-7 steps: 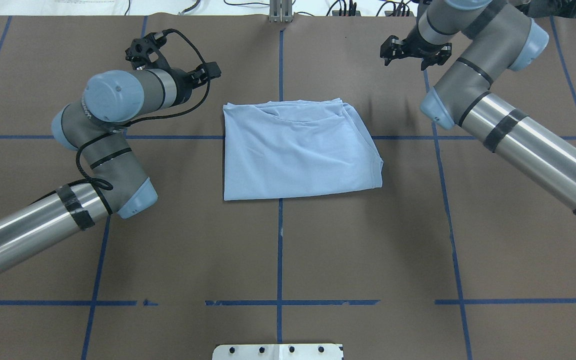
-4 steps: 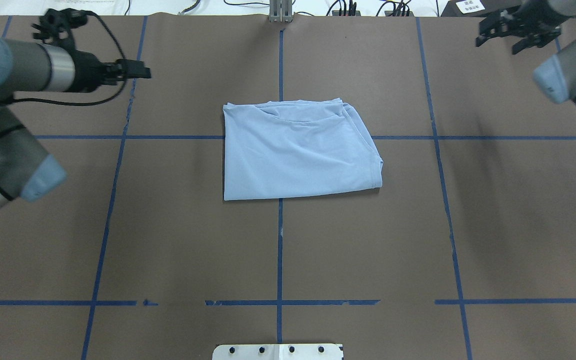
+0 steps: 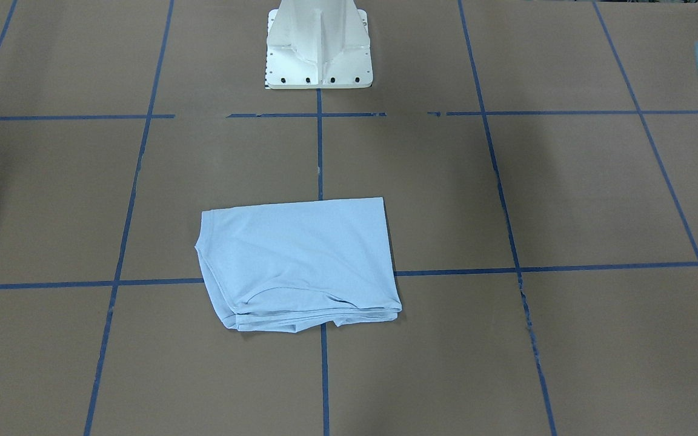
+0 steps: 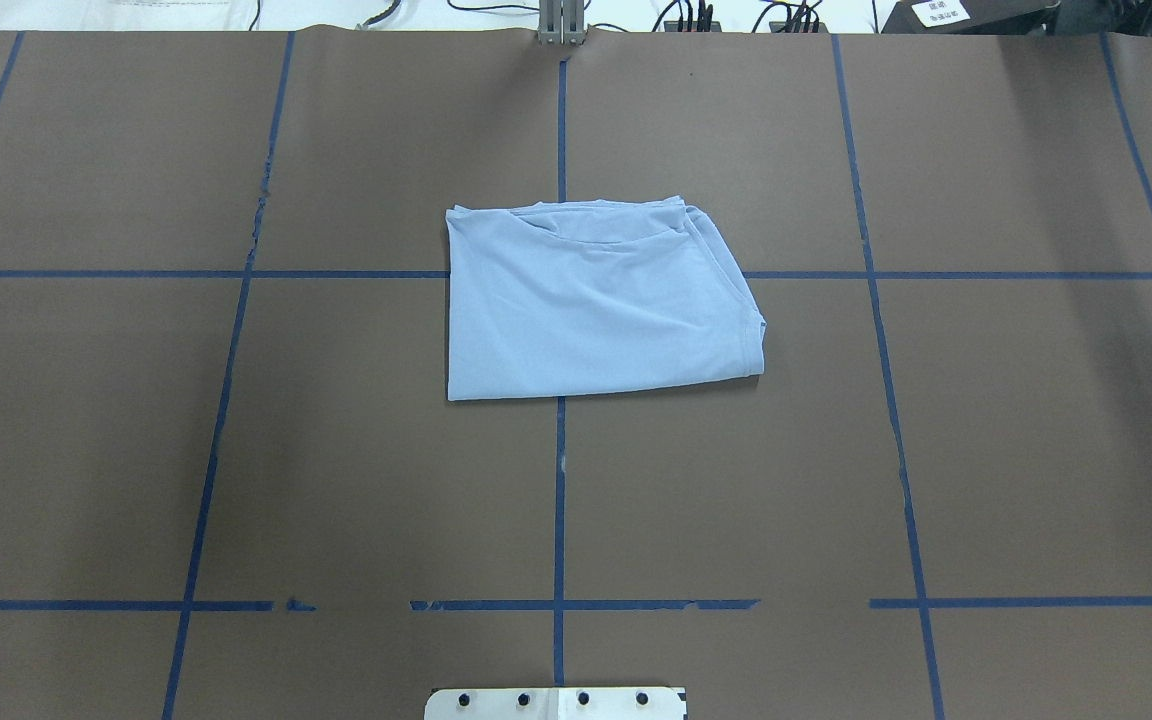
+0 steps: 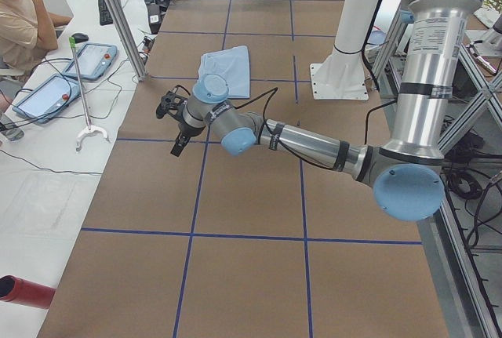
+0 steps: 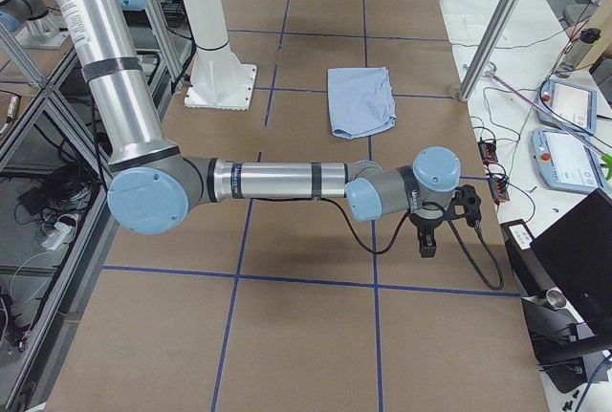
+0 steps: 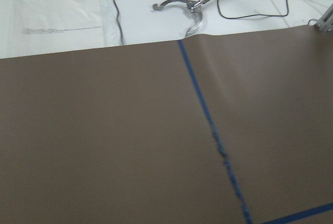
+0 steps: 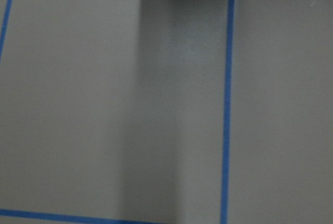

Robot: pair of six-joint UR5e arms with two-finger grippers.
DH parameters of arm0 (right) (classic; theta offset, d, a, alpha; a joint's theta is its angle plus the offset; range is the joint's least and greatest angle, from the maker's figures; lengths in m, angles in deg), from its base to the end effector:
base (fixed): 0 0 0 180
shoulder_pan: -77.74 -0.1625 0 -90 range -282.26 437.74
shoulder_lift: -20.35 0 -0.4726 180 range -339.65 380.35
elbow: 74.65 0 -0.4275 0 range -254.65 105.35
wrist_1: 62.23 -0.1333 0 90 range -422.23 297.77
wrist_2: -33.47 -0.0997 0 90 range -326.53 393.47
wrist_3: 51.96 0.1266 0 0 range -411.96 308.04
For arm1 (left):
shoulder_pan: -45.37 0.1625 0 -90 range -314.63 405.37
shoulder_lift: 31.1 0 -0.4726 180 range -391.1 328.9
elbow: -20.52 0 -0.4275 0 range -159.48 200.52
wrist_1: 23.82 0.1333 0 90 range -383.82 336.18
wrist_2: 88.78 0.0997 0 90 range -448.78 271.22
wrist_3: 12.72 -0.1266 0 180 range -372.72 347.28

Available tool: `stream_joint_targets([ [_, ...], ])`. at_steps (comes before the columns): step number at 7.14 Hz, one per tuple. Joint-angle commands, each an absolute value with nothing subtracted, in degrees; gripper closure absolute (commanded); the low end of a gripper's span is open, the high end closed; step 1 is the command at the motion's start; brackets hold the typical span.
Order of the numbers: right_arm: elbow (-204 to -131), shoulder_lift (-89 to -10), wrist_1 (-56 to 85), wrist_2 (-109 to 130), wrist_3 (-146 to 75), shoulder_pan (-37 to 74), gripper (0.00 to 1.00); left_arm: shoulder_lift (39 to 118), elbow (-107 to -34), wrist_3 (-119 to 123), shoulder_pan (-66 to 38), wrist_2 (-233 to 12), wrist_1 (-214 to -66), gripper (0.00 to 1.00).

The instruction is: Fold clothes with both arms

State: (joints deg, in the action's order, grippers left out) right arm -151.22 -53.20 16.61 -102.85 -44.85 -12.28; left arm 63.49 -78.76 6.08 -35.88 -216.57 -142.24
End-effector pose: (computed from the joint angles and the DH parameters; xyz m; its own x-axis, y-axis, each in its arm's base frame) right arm 0.0420 -0.6788 0.6536 0.6853 -0.0556 0.7261 -0.0858 0.9840 0.1563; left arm 0.0353 -0.5955 0.5380 0.7163 0.2640 -0.6460 0.1250 0.8622 0.4909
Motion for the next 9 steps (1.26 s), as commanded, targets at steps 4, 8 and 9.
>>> stream_joint_targets([
  [4, -166.6, -64.5, 34.4, -99.0, -53.4, -12.2, 0.00, 54.8, -83.5, -4.6, -41.9, -222.3, -118.9, 0.00],
  [8, -166.8, -67.0, 34.4, -99.5, -52.6, -8.2, 0.00, 54.6, -82.0, -4.7, -41.9, -225.2, -119.1, 0.00],
  [9, -166.5, -67.0, 34.5, -99.5, -52.7, -8.2, 0.00, 54.6, -81.6, -4.8, -41.8, -226.0, -118.9, 0.00],
])
